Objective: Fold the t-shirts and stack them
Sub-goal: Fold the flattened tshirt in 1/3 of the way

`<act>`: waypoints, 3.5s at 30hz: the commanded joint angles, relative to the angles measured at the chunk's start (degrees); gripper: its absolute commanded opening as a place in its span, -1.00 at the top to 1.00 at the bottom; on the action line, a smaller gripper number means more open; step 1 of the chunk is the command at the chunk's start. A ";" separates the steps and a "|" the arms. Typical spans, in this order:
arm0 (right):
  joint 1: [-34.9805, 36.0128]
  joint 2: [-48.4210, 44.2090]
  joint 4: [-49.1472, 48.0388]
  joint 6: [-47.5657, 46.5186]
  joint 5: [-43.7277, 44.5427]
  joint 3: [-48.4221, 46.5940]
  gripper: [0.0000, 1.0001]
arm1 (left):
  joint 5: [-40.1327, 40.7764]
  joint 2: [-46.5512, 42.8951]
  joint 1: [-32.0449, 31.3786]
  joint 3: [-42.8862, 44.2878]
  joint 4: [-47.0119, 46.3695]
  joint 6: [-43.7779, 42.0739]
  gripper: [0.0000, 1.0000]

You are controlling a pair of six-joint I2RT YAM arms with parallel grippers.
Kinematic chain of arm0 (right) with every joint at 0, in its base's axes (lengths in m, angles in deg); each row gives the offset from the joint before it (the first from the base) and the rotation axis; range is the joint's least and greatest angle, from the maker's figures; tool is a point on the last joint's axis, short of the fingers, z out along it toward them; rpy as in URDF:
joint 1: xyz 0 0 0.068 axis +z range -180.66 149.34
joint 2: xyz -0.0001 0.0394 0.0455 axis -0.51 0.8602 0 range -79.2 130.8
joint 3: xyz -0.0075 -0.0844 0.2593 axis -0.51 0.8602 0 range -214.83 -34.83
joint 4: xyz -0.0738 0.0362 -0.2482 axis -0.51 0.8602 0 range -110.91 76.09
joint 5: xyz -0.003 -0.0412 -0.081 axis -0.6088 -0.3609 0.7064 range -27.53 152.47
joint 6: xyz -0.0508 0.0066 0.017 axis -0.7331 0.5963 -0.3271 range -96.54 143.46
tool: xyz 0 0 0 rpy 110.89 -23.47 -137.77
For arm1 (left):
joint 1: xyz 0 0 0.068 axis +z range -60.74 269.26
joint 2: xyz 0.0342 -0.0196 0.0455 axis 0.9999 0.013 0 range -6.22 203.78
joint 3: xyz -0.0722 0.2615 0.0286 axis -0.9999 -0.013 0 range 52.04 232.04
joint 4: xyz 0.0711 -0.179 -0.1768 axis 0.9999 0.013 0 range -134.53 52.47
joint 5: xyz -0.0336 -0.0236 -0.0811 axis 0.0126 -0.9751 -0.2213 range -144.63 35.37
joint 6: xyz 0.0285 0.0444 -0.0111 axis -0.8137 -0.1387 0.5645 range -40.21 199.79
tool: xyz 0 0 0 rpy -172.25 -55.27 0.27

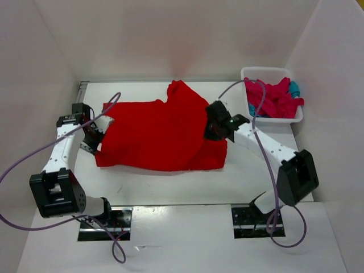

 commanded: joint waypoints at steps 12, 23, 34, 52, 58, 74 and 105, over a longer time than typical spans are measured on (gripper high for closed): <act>-11.09 21.95 -9.20 -21.22 1.75 -21.73 1.00 | -0.93 17.57 -1.27 12.98 -9.24 6.18 1.00; -14.10 29.34 -8.24 -22.89 -0.98 -33.23 1.00 | 3.28 20.56 -1.27 15.44 -14.85 11.28 0.92; -14.62 26.90 -5.69 -22.37 -2.91 -33.78 -0.84 | 7.41 20.76 -1.80 18.43 -16.80 11.90 -0.34; -16.99 16.94 -12.88 -5.41 -5.89 3.40 -0.84 | 4.61 24.17 -2.24 1.90 -21.81 10.67 -0.42; -20.07 17.48 -16.23 -4.08 -10.21 8.24 0.03 | 2.59 26.19 -2.76 0.06 -23.57 10.67 0.36; -19.38 -4.84 5.82 -1.18 -21.62 12.64 0.18 | 10.76 11.43 -3.03 -5.56 -5.47 1.79 0.58; -10.32 29.69 -0.23 -11.20 -11.70 -21.55 -0.38 | 13.75 20.30 -20.43 12.63 -13.20 7.85 -1.00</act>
